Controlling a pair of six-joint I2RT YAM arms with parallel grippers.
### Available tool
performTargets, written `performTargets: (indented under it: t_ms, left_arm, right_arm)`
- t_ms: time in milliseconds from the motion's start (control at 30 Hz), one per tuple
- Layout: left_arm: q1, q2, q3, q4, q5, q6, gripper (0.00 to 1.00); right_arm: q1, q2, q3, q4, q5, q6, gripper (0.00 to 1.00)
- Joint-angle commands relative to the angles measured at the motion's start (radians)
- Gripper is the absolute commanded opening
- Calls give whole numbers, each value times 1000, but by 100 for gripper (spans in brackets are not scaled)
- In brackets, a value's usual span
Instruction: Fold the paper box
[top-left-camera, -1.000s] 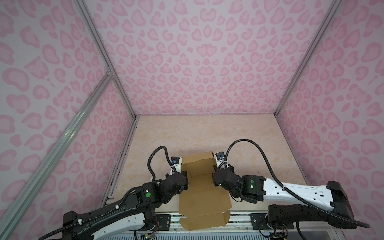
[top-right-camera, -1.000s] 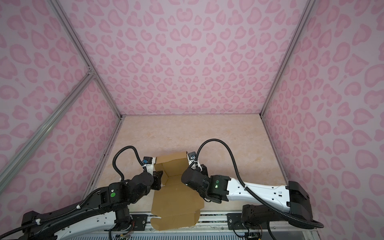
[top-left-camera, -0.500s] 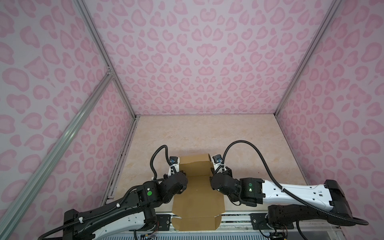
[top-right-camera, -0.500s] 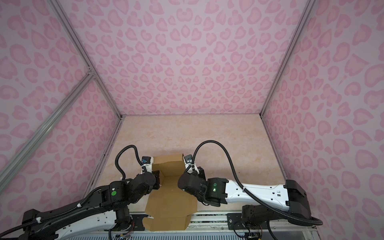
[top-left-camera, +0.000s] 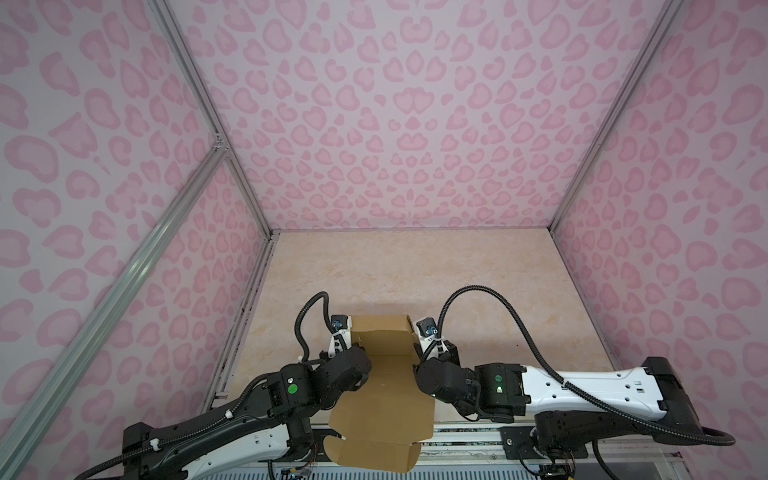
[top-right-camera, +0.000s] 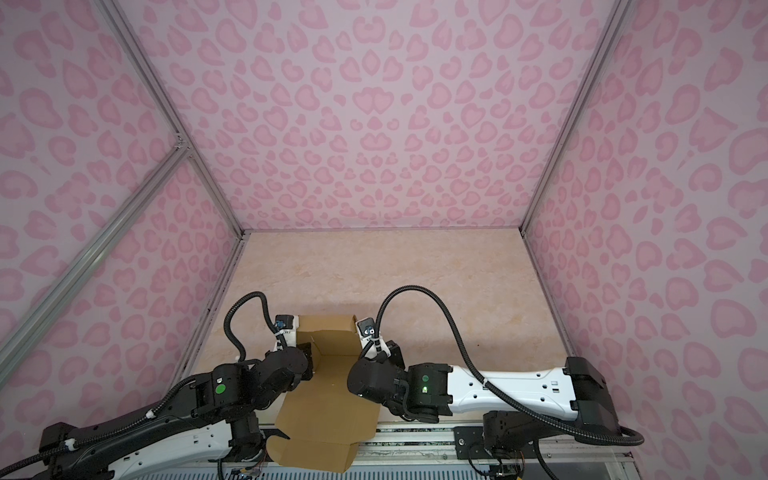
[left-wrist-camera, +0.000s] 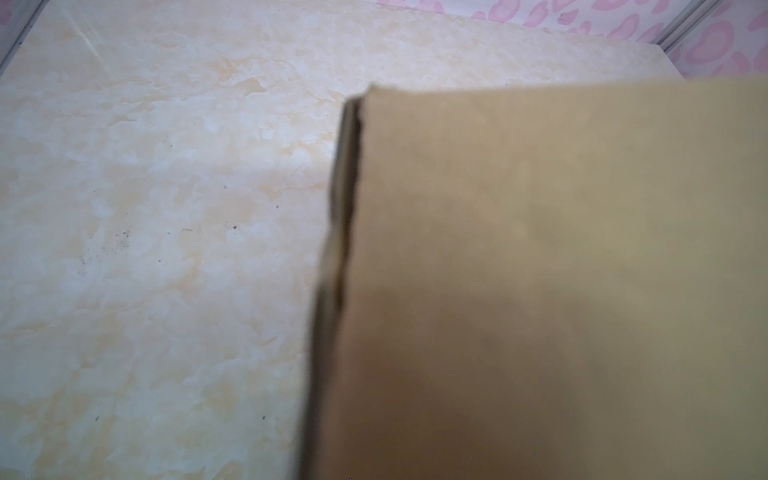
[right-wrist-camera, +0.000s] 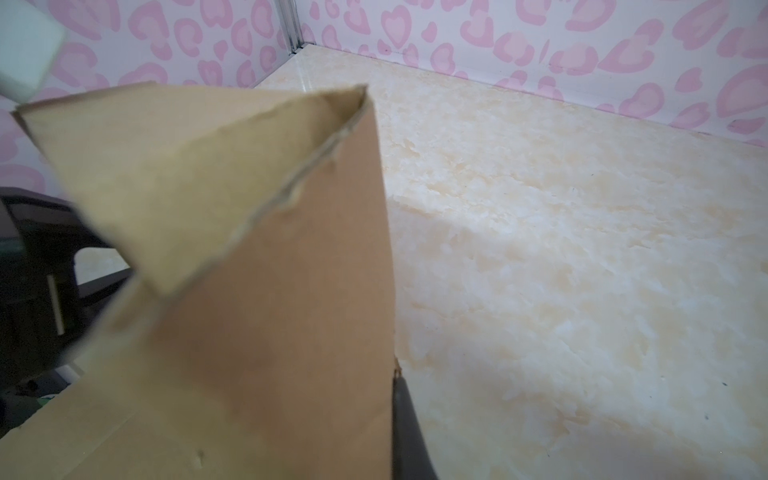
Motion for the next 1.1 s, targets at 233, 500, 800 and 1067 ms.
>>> performTargets:
  t_ms: [233, 500, 800, 1067]
  left_arm:
    - [12, -56, -44, -166, -87, -96, 3]
    - [32, -101, -39, -214, -108, -186, 4]
    - [38, -125, -30, -180, -78, -189, 16]
    - [38, -125, -22, -152, -46, -188, 3]
  right_arm:
    - [27, -22, 4, 43, 23, -10, 0]
    - [52, -10, 13, 54, 36, -10, 0]
    - [71, 14, 33, 56, 45, -11, 0]
    - [72, 24, 34, 59, 44, -5, 0]
